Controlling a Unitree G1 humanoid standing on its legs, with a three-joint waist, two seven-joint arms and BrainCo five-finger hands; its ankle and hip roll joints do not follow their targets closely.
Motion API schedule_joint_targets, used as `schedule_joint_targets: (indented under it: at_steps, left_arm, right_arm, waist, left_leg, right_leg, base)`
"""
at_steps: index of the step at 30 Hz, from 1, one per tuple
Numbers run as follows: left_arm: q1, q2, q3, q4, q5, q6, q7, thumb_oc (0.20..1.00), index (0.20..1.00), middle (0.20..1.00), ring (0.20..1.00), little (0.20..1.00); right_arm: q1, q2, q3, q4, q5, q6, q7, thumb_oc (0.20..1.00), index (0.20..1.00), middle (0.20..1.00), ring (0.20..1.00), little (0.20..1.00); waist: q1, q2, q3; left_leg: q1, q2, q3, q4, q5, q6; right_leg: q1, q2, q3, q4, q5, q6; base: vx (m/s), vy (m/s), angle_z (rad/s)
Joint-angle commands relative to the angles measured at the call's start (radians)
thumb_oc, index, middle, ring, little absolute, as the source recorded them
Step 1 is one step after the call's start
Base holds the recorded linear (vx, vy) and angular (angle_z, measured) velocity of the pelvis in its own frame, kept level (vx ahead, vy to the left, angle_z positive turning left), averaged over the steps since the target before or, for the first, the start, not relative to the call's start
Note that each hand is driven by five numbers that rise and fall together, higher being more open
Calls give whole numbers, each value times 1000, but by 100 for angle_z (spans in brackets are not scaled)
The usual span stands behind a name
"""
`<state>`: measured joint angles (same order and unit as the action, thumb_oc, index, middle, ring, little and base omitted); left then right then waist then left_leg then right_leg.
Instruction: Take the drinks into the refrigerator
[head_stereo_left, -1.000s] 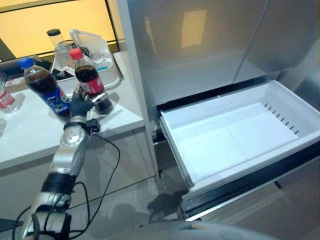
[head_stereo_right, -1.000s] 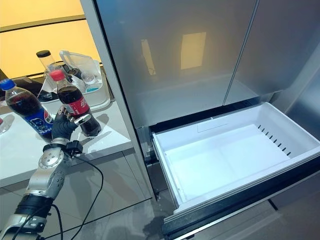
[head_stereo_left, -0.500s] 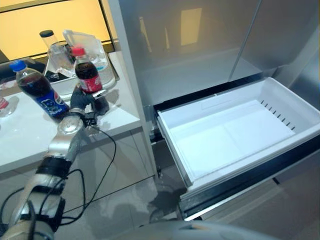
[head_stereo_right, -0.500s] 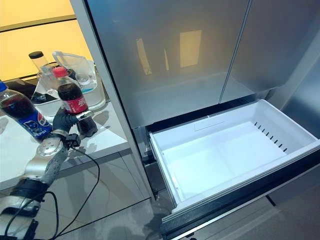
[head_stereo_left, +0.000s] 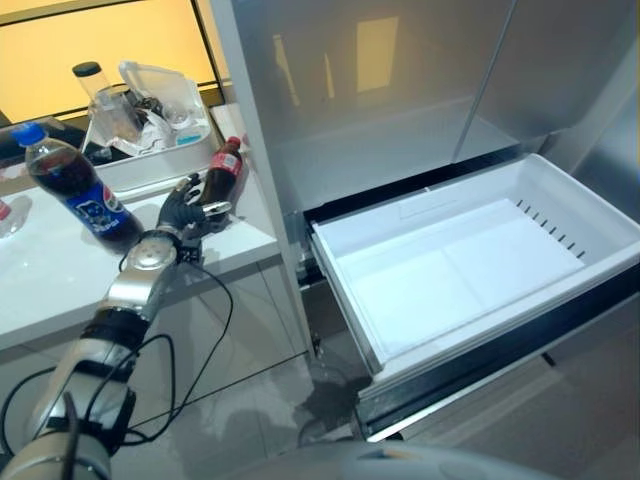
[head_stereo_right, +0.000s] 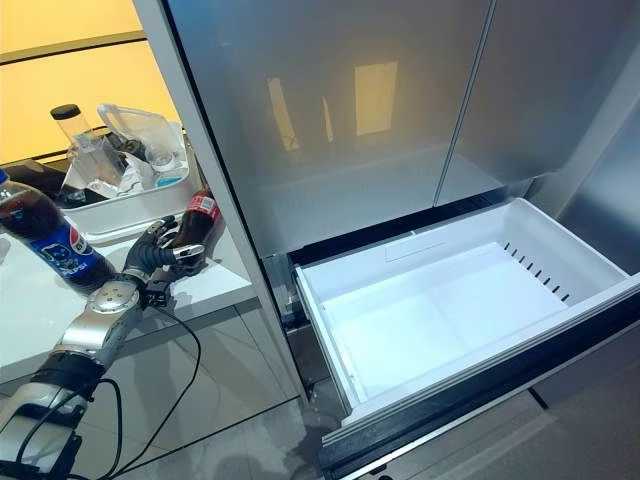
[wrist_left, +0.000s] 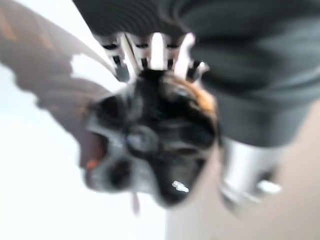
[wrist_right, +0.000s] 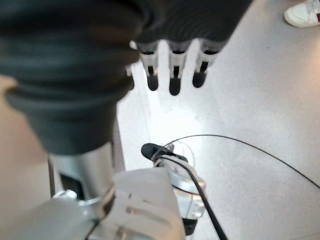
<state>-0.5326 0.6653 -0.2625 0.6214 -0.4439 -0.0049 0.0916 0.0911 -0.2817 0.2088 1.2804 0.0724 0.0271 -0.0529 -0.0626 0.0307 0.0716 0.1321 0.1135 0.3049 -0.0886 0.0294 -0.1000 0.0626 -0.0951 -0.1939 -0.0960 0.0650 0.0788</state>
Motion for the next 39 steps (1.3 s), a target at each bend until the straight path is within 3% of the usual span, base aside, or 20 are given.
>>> schedule_joint_targets:
  at_steps: [1,10,27,28,29,39]
  left_arm:
    - [-122,-35,-6,63,4,-41,12,200,200,200,200,200]
    - [-62,-109,27,-20,-37,-67,58,200,200,200,200,200]
    - [-2,-77,66,-76,-13,-68,54,200,200,200,200,200]
    - [4,-77,70,-82,-12,-69,55,407,407,407,407,407]
    - [9,-75,73,-89,-7,-70,55,1000,1000,1000,1000,1000]
    - [168,-93,166,-263,-45,-99,62,1000,1000,1000,1000,1000]
  right_arm:
    - [-72,25,42,43,38,-9,-13,1000,1000,1000,1000,1000]
    - [-57,22,24,41,39,-13,-28,1000,1000,1000,1000,1000]
    - [-61,16,16,37,28,-12,-23,1000,1000,1000,1000,1000]
    - [-61,15,15,37,26,-12,-23,1000,1000,1000,1000,1000]
    - [-61,15,15,36,25,-13,-22,1000,1000,1000,1000,1000]
    - [-67,17,-2,22,26,-16,-17,1000,1000,1000,1000,1000]
  waist:
    - [-21,-28,18]
    - [-26,-38,23]
    - [-15,-37,17]
    - [-13,-38,17]
    - [-11,-38,18]
    - [11,-40,18]
  left_leg:
    - [25,2,5,1,-43,0]
    - [12,4,1,1,-38,-2]
    - [12,2,-7,1,-38,-1]
    - [12,2,-8,1,-38,-1]
    - [12,3,-10,1,-38,-1]
    - [9,1,-22,1,-39,0]
  right_leg:
    - [8,-32,18,9,2,92]
    - [-3,-29,17,9,6,90]
    - [4,-30,8,9,4,88]
    - [5,-30,7,9,4,88]
    - [5,-30,6,9,4,88]
    - [10,-35,-6,9,3,86]
  base:
    - [-3,0,-6]
    - [-2,-5,-3]
    - [0,0,0]
    - [0,0,0]
    - [0,0,0]
    - [0,0,0]
